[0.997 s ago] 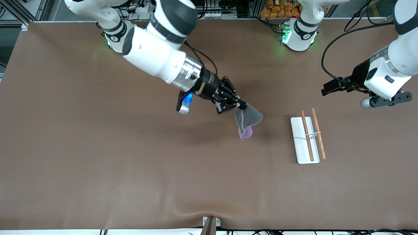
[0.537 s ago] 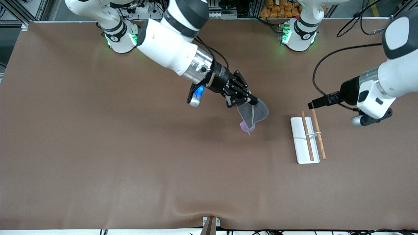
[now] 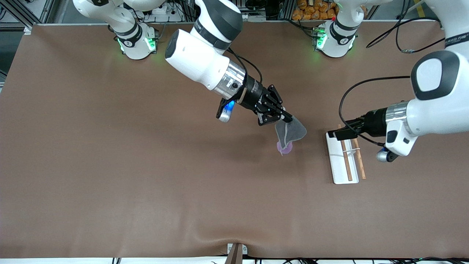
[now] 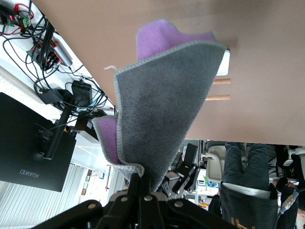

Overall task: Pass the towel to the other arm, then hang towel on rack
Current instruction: 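Hold the towel up while the left gripper reaches toward it, then close the left gripper on the towel beside the right gripper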

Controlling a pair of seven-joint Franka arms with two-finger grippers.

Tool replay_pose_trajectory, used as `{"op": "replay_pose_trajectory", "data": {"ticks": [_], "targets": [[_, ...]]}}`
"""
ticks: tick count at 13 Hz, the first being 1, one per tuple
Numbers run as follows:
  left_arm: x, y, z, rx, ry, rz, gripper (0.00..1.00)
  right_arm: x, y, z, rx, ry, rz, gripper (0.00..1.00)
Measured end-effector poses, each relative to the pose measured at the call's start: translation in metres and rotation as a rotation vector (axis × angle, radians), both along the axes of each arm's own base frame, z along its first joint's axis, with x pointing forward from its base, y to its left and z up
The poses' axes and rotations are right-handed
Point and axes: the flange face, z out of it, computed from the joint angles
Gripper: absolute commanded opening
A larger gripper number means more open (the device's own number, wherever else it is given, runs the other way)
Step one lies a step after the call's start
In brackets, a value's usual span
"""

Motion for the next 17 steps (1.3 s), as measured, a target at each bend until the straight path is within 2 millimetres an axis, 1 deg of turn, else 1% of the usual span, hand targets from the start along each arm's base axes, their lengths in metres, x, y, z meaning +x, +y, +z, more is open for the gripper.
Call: {"op": "replay_pose_trajectory", "data": {"ticks": [2, 5, 7, 8, 10, 11, 14, 17], "targets": [[0.007, -0.010, -0.024, -0.029, 0.030, 0.016, 1.00, 0.000, 0.000, 0.001, 0.003, -0.004, -0.004, 0.00], [0.016, -0.035, -0.065, -0.082, 0.073, 0.058, 1.00, -0.005, 0.006, 0.000, 0.006, -0.008, 0.000, 0.00], [0.018, -0.050, -0.089, -0.091, 0.105, 0.071, 1.00, -0.006, 0.008, -0.002, 0.007, -0.010, 0.000, 0.00], [0.018, -0.053, -0.098, -0.091, 0.120, 0.071, 1.00, -0.006, 0.008, -0.002, 0.007, -0.010, -0.001, 0.00], [0.018, -0.055, -0.110, -0.089, 0.148, 0.086, 1.00, -0.006, 0.008, -0.003, 0.006, -0.010, -0.002, 0.00], [0.018, -0.056, -0.114, -0.101, 0.163, 0.101, 1.00, -0.006, 0.008, -0.004, 0.005, -0.009, -0.002, 0.00], [0.017, -0.070, -0.122, -0.149, 0.221, 0.148, 1.00, -0.006, 0.008, -0.004, 0.005, -0.009, -0.002, 0.00], [0.015, -0.075, -0.131, -0.132, 0.293, 0.213, 1.00, -0.006, 0.008, -0.005, 0.005, -0.009, -0.002, 0.00]]}}
